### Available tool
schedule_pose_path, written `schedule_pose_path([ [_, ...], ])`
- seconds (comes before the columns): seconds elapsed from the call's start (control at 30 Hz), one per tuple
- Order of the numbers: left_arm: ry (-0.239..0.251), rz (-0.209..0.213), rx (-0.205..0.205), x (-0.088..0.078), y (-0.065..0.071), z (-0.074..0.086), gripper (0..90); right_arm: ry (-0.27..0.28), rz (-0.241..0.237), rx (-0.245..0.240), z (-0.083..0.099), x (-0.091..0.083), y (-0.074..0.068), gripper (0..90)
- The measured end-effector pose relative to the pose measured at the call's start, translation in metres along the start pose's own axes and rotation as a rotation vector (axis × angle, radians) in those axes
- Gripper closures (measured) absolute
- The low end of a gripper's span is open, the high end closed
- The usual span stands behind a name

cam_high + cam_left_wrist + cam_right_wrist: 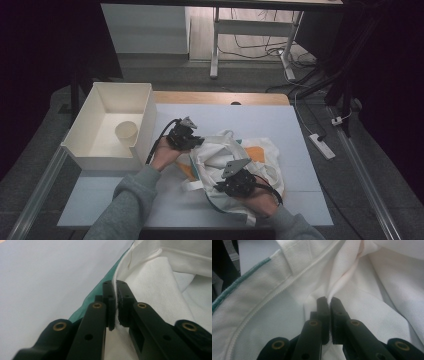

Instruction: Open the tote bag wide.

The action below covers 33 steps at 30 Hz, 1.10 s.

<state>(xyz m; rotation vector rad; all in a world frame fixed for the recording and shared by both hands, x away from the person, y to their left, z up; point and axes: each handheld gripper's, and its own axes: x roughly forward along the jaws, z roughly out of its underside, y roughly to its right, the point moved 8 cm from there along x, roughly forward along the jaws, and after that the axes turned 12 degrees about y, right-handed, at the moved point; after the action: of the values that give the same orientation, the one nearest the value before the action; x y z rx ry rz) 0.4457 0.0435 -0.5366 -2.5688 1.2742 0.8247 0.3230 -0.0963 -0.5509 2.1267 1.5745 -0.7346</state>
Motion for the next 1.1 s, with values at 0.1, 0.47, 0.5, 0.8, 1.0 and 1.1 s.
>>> schedule_pose_path([
  [0.1,-0.003,0.007,-0.004,0.0,0.0,0.001,85.2,-0.002,0.001,-0.004,0.001,0.0,0.001,80.4],
  [0.47,0.0,0.008,-0.001,-0.002,0.002,0.0,85.2,0.158,0.269,0.075,-0.025,-0.084,0.054,55.3],
  [0.5,0.0,0.009,-0.001,-0.002,0.002,0.0,85.2,0.147,0.299,0.078,-0.021,-0.088,0.059,54.6],
  [0.8,0.007,0.014,0.001,-0.005,0.003,-0.001,85.3,0.037,0.343,0.163,0.016,-0.083,0.086,72.1],
  [1.0,0.015,0.012,0.009,-0.008,0.005,-0.003,85.4,0.056,0.372,0.131,0.01,-0.09,0.09,83.9],
  [1.1,0.018,0.013,0.008,-0.009,0.004,-0.003,85.5,0.103,0.429,0.109,0.001,-0.1,0.096,84.4],
])
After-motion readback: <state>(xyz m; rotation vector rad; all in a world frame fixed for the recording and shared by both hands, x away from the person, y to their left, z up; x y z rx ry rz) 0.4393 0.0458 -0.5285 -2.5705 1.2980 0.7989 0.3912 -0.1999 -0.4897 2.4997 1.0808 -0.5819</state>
